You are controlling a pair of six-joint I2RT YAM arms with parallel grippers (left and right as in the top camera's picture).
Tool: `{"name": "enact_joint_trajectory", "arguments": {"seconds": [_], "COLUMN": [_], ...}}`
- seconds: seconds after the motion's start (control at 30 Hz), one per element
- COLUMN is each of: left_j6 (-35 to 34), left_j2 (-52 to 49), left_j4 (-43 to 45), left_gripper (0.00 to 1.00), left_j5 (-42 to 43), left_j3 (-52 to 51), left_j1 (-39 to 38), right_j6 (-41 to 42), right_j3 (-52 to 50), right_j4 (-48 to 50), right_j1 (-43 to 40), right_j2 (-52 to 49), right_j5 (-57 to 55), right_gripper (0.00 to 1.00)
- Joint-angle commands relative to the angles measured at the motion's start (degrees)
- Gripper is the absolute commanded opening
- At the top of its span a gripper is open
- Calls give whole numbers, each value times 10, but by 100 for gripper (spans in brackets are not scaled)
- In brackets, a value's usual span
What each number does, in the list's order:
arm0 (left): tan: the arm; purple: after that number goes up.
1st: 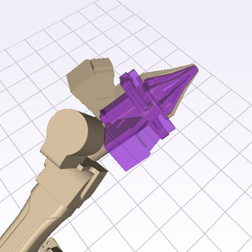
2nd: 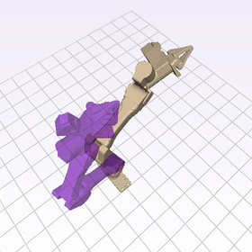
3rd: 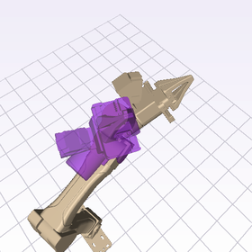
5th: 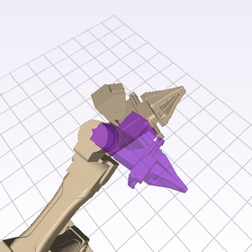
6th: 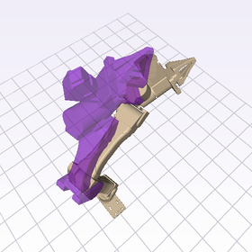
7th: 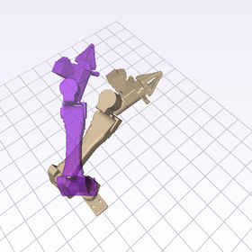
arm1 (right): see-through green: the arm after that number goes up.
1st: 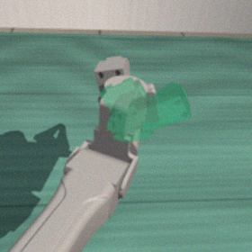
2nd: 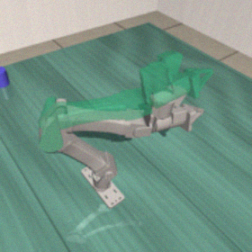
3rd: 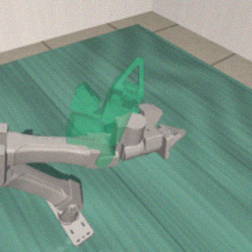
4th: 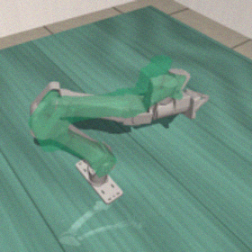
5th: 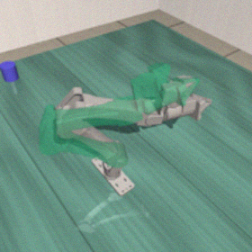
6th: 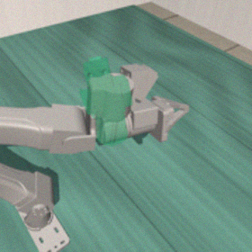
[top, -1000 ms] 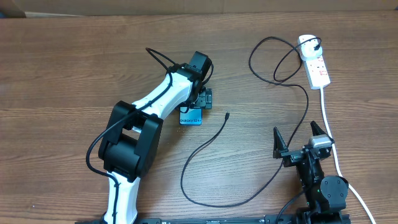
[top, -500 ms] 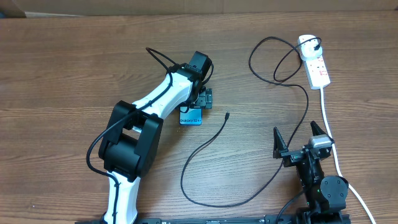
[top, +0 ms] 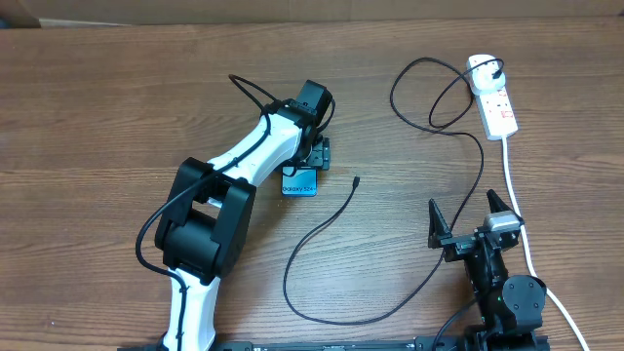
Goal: Plug charger to phone and switch on socket
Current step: 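Lower the left gripper and close it on the phone's top edge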
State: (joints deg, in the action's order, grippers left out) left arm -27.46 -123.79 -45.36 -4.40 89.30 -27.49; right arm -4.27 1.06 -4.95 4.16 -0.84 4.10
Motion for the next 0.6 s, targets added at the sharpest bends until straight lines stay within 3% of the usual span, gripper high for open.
{"name": "enact_joint_trajectory", "arguments": {"seconds": [0.0, 0.13, 0.3, 0.57], "left_j6": [-6, -7, -9, -9], "left_j2": [-25, -25, -25, -25], "left_j4": [-2, -2, -5, -5], "left_gripper": [85, 86, 76, 82], "left_j5": [-9, -9, -9, -4], "left_j3": [-2, -3, -4, -4], "left_j1": [2, 2, 2, 2], "right_j6": [-1, -1, -1, -1], "right_j3": [-6, -6, -6, -6], "right_j4": [3, 3, 3, 3], "right_j1": [4, 4, 4, 4], "right_j2": [5, 5, 5, 5], "right_j5": [-2, -2, -2, -2], "right_gripper": [100, 100, 100, 100]}}
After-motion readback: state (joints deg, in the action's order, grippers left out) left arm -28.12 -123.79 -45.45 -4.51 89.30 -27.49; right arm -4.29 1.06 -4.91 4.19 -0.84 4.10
